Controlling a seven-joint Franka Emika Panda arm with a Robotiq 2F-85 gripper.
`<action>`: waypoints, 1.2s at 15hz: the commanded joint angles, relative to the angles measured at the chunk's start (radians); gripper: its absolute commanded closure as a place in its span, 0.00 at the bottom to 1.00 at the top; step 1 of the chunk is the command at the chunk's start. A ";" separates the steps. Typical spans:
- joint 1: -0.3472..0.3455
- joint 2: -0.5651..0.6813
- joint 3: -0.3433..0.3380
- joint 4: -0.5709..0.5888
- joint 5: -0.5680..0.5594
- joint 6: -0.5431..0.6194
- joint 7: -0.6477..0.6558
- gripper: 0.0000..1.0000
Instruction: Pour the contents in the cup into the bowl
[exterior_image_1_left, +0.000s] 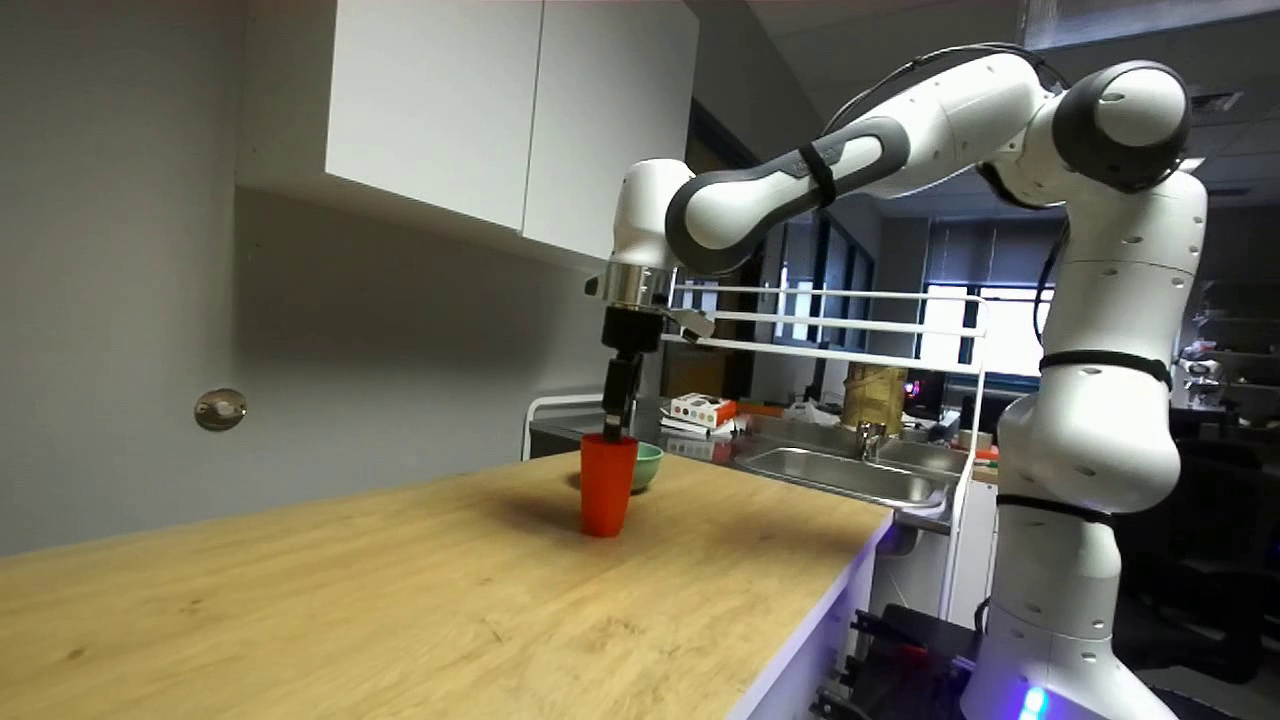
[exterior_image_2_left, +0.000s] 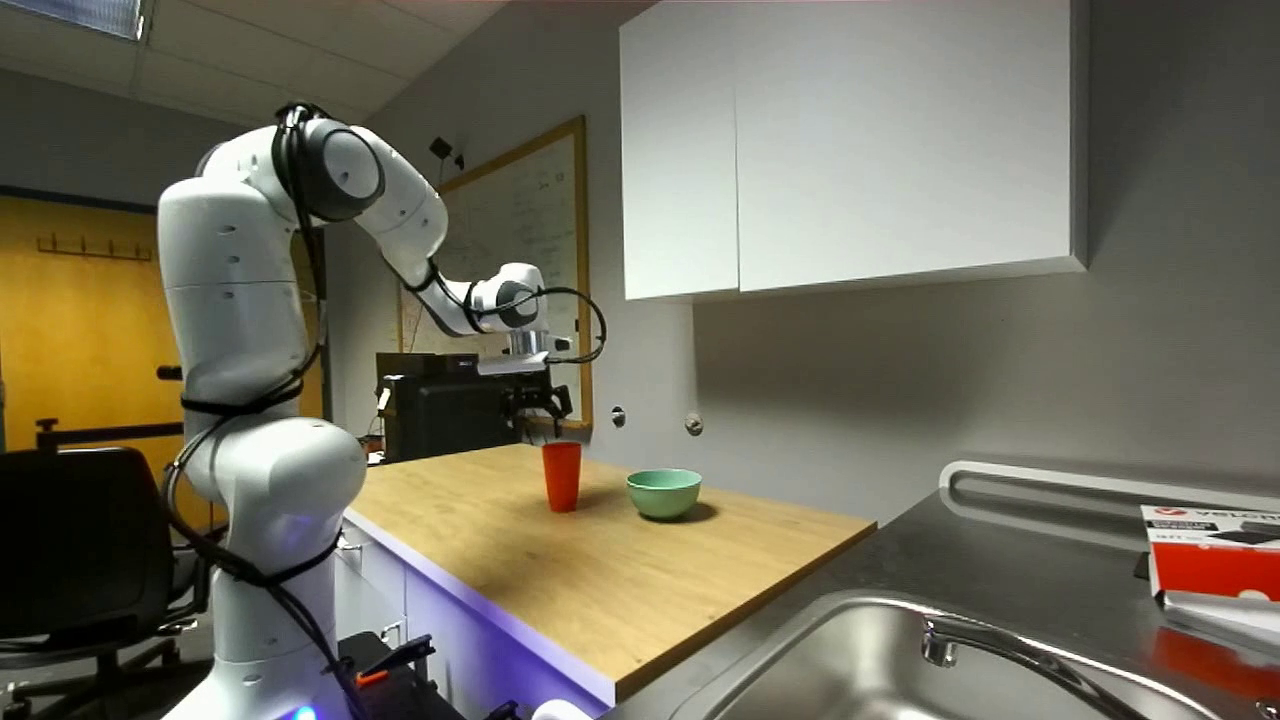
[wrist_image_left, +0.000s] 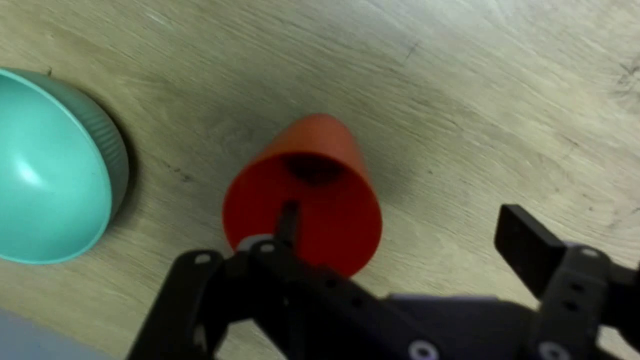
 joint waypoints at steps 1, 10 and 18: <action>-0.005 0.141 0.003 0.159 0.014 -0.044 -0.026 0.00; -0.020 0.268 -0.001 0.258 0.042 -0.067 -0.030 0.58; -0.041 0.241 -0.010 0.224 0.051 -0.052 -0.021 1.00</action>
